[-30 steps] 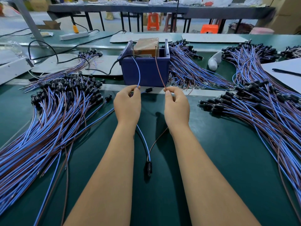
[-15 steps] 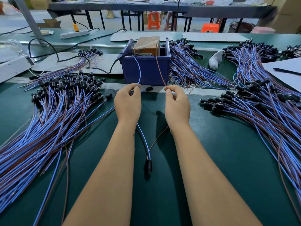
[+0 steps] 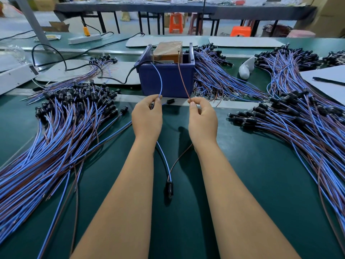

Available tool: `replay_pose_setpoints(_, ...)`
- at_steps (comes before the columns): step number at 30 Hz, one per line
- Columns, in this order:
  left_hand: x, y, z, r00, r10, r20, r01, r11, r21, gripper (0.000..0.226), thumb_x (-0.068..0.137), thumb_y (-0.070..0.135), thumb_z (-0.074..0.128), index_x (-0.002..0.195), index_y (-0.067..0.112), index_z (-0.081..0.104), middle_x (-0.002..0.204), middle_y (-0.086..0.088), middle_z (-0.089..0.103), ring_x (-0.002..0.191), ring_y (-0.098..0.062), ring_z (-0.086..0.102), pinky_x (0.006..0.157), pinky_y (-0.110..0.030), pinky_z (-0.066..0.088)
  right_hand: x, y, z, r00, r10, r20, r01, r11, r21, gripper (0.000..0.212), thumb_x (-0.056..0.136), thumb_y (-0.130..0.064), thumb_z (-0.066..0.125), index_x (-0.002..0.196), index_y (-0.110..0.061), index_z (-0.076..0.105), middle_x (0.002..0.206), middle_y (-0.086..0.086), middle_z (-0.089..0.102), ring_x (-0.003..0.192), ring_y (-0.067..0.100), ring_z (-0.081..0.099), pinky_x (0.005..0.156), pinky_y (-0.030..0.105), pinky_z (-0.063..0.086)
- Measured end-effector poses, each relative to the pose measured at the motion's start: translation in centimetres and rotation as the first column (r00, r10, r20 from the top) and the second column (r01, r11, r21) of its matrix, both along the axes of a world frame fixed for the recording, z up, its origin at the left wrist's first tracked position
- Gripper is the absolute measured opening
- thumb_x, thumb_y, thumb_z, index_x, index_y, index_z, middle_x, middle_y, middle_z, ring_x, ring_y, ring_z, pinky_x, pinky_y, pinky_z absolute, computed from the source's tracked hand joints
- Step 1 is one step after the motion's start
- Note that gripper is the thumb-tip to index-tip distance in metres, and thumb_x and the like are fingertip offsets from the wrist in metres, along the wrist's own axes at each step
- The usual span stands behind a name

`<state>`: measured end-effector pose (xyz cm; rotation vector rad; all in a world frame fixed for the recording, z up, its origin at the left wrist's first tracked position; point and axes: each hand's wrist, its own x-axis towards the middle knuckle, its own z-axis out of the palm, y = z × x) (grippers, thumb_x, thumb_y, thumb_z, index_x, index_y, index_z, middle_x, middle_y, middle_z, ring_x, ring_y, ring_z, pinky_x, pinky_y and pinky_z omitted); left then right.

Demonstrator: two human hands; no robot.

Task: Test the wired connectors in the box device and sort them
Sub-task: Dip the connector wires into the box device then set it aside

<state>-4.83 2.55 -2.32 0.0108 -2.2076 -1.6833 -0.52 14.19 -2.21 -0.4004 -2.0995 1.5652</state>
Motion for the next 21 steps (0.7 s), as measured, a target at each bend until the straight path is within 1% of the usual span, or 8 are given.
replay_pose_setpoints(3, 0.1, 0.0, 0.0, 1.000, -0.004, -0.002, 0.004, 1.000, -0.015, 0.026, 0.100, 0.025, 0.051, 0.116, 0.018, 0.070, 0.072, 0.014, 0.053, 0.061, -0.004, 0.045, 0.060, -0.020, 0.037, 0.0, 0.0, 0.0, 1.000, 0.000, 0.002, 0.000, 1.000, 0.005, 0.017, 0.101, -0.026, 0.044, 0.102, -0.030, 0.060, 0.069, -0.013, 0.048, 0.059, 0.006, 0.044, 0.057, 0.026, 0.034)
replay_pose_setpoints(5, 0.2, 0.0, 0.0, 1.000, -0.010, 0.003, 0.010, 1.000, -0.004, 0.026, 0.099, 0.026, 0.051, 0.116, 0.019, 0.070, 0.071, 0.014, 0.052, 0.062, -0.005, 0.044, 0.062, -0.023, 0.038, 0.0, 0.0, 0.1, 1.000, -0.002, 0.002, 0.002, 1.000, 0.001, 0.017, 0.101, -0.026, 0.044, 0.102, -0.029, 0.060, 0.069, -0.013, 0.048, 0.059, 0.007, 0.044, 0.058, 0.026, 0.034)
replay_pose_setpoints(7, 0.3, 0.1, 0.1, 1.000, -0.022, 0.006, 0.022, 1.000, -0.004, 0.025, 0.099, 0.026, 0.052, 0.114, 0.020, 0.071, 0.067, 0.016, 0.052, 0.060, -0.005, 0.044, 0.060, -0.023, 0.037, 0.0, 0.0, 0.1, 1.000, -0.004, 0.001, 0.004, 1.000, 0.001, 0.017, 0.101, -0.026, 0.044, 0.102, -0.029, 0.060, 0.070, -0.013, 0.049, 0.059, 0.007, 0.044, 0.057, 0.026, 0.034)
replay_pose_setpoints(10, 0.6, 0.2, 0.5, 0.998, -0.062, -0.030, 0.063, 0.998, 0.021, 0.021, 0.094, 0.021, 0.053, 0.093, 0.027, 0.073, 0.050, 0.018, 0.050, 0.047, -0.003, 0.039, 0.048, -0.016, 0.031, 0.0, 0.0, 0.1, 1.000, -0.002, 0.003, 0.002, 1.000, 0.000, 0.017, 0.101, -0.027, 0.044, 0.103, -0.028, 0.060, 0.070, -0.014, 0.049, 0.060, 0.007, 0.044, 0.059, 0.027, 0.036)
replay_pose_setpoints(12, 0.8, -0.1, 0.8, 0.996, -0.056, -0.067, 0.059, 0.997, 0.053, 0.025, 0.092, 0.018, 0.052, 0.082, 0.032, 0.070, 0.045, 0.017, 0.044, 0.042, -0.004, 0.033, 0.043, -0.013, 0.027, 0.0, 0.0, 0.0, 1.000, 0.001, 0.004, -0.001, 1.000, -0.001, 0.017, 0.101, -0.027, 0.043, 0.103, -0.028, 0.060, 0.070, -0.014, 0.048, 0.060, 0.007, 0.044, 0.060, 0.028, 0.036)
replay_pose_setpoints(16, 0.4, -0.9, 0.9, 0.997, 0.017, -0.080, -0.009, 0.995, 0.099, 0.023, 0.093, 0.017, 0.050, 0.088, 0.027, 0.070, 0.043, 0.014, 0.037, 0.043, -0.007, 0.029, 0.046, -0.022, 0.026, 0.0, 0.0, 0.0, 1.000, -0.002, 0.000, 0.002, 1.000, -0.001, 0.017, 0.101, -0.027, 0.044, 0.103, -0.028, 0.061, 0.068, -0.013, 0.047, 0.060, 0.008, 0.043, 0.061, 0.028, 0.035)
replay_pose_setpoints(18, 0.2, -1.2, 1.0, 0.995, 0.066, -0.080, -0.058, 0.994, 0.096, 0.022, 0.094, 0.015, 0.050, 0.091, 0.024, 0.071, 0.043, 0.015, 0.039, 0.042, -0.006, 0.031, 0.046, -0.019, 0.025, 0.0, 0.1, -0.1, 1.000, -0.003, -0.006, 0.003, 1.000, -0.005, 0.018, 0.100, -0.026, 0.044, 0.103, -0.027, 0.062, 0.066, -0.013, 0.046, 0.060, 0.008, 0.042, 0.061, 0.028, 0.034)
replay_pose_setpoints(21, 0.0, -1.6, 0.9, 0.992, 0.117, -0.055, -0.111, 0.989, 0.100, 0.024, 0.095, 0.016, 0.050, 0.099, 0.017, 0.074, 0.052, 0.014, 0.044, 0.040, -0.004, 0.033, 0.045, -0.017, 0.026, -0.1, 0.0, -0.1, 1.000, -0.006, 0.000, 0.006, 1.000, -0.002, 0.018, 0.100, -0.026, 0.044, 0.103, -0.028, 0.062, 0.067, -0.013, 0.046, 0.062, 0.009, 0.043, 0.062, 0.028, 0.034)
